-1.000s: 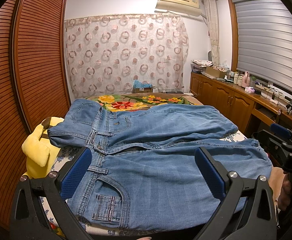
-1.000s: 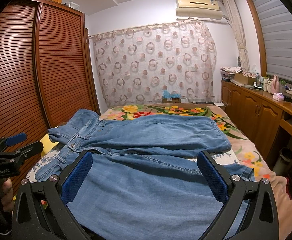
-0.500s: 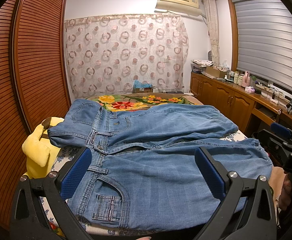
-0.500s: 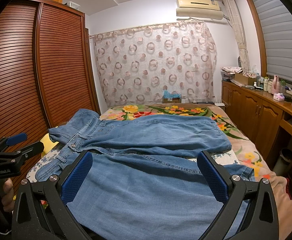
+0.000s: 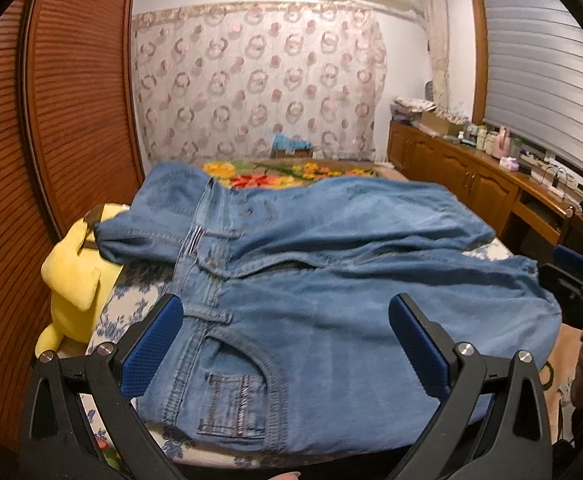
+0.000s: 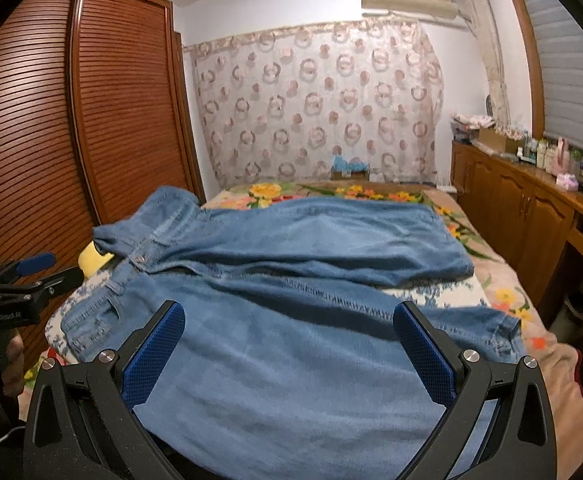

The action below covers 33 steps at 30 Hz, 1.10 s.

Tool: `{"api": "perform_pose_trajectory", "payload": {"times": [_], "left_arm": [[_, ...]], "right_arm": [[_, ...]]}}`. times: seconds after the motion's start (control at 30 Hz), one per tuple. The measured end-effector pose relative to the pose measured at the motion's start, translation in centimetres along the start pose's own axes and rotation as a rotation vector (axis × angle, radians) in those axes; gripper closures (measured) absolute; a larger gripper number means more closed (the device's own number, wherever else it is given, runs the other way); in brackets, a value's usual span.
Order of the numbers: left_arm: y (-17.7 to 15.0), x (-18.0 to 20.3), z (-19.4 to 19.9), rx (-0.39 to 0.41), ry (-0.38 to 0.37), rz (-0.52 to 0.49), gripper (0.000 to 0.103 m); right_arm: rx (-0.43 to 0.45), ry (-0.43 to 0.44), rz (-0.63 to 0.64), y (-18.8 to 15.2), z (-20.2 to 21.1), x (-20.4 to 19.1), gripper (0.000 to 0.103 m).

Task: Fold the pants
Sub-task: 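Lower the left gripper to the jeans waistband and close on it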

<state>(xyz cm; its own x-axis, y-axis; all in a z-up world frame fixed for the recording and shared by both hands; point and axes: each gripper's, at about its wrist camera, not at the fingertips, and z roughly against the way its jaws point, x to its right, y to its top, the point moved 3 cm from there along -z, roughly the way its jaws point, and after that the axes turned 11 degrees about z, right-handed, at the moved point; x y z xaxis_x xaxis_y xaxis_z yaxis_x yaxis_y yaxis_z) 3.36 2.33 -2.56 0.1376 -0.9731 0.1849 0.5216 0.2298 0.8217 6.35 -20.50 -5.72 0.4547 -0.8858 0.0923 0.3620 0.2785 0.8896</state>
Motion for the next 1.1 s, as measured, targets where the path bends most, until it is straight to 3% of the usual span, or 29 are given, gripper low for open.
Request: {"api": "perform_pose_trajectory", "payload": {"times": [0.6, 0.77, 0.83, 0.93, 1.1], "left_arm": [[-3.7, -6.4, -3.5, -0.103, 0.031, 0.052, 0.000], [-5.2, -9.8, -3.7, -0.130, 0.052, 0.108, 0.007], [-5.7, -10.7, -3.6, -0.140, 0.055, 0.118, 0.016], [-6.3, -11.2, -3.4, -0.151, 0.054, 0.129, 0.022], [-7.3, -12.3, -3.7, -0.172, 0.062, 0.149, 0.025]], "right_arm": [[-0.127, -0.026, -0.002, -0.6, -1.5, 2.2, 0.000], [-0.170, -0.050, 0.020, -1.1, -1.9, 2.5, 0.000], [-0.185, -0.056, 0.024, -1.3, -2.1, 2.5, 0.000], [-0.211, -0.063, 0.025, -1.4, -2.0, 2.4, 0.000], [-0.263, -0.045, 0.017, -1.7, -1.7, 1.5, 0.002]]}}
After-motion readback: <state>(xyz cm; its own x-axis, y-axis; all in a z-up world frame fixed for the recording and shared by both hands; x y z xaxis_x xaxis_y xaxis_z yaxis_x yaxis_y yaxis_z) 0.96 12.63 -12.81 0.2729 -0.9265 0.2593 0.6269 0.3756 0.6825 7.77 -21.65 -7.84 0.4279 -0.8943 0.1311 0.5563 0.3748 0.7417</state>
